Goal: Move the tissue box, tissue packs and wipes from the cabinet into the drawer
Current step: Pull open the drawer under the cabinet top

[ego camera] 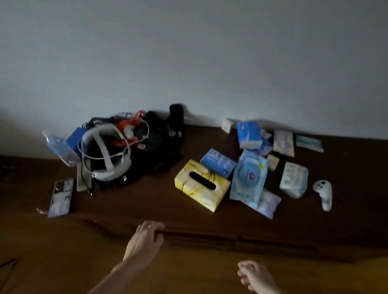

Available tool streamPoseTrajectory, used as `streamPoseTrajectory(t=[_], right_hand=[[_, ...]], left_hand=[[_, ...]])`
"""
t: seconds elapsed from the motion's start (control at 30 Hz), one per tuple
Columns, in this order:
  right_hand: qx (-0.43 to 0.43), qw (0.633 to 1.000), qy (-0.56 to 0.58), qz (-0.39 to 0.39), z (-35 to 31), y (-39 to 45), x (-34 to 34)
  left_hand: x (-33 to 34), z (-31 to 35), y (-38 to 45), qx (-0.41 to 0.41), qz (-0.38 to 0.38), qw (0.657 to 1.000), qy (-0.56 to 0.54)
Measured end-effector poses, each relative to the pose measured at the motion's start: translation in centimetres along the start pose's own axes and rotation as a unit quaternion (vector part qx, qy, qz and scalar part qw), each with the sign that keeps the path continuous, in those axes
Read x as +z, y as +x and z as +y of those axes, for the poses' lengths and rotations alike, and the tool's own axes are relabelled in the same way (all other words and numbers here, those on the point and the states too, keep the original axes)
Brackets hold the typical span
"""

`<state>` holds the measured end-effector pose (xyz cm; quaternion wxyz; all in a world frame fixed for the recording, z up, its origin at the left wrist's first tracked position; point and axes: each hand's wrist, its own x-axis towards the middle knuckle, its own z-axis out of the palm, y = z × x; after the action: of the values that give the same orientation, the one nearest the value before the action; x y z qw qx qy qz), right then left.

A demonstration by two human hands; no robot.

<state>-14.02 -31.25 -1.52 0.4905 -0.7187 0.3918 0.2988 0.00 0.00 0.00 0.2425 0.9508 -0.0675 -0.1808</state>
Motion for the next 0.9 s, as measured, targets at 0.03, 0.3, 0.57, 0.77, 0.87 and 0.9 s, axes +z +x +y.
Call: streamPoseTrajectory(t=[0.03,0.3,0.57,0.77,0.87,0.9], right_hand=[[0.009,1.000,0.003,-0.008,0.7,2.2,1.0],[0.049,0.982,0.184,0.007,7.0,19.4,10.0],[0.080,0.889,0.450,0.006,11.2,35.2,20.1],[-0.189,0.940,-0.132,0.252,9.2,42.8,24.0],[-0.198,0.925,-0.266,0.187,10.2,44.8,24.6],[-0.207,0.911,-0.307,0.184,10.7,45.0,24.8]], left_hand=[[1.6,-0.3,1.3,0.030,0.002,0.999,0.017],[15.7,-7.5,8.5,0.184,0.136,0.959,0.167],[23.6,-11.9,15.3,0.283,0.421,0.849,0.146],[25.0,-11.8,18.6,0.314,0.568,0.753,0.110],[24.9,-11.8,18.2,0.335,0.578,0.737,0.102],[24.8,-11.6,17.9,0.330,0.574,0.742,0.104]])
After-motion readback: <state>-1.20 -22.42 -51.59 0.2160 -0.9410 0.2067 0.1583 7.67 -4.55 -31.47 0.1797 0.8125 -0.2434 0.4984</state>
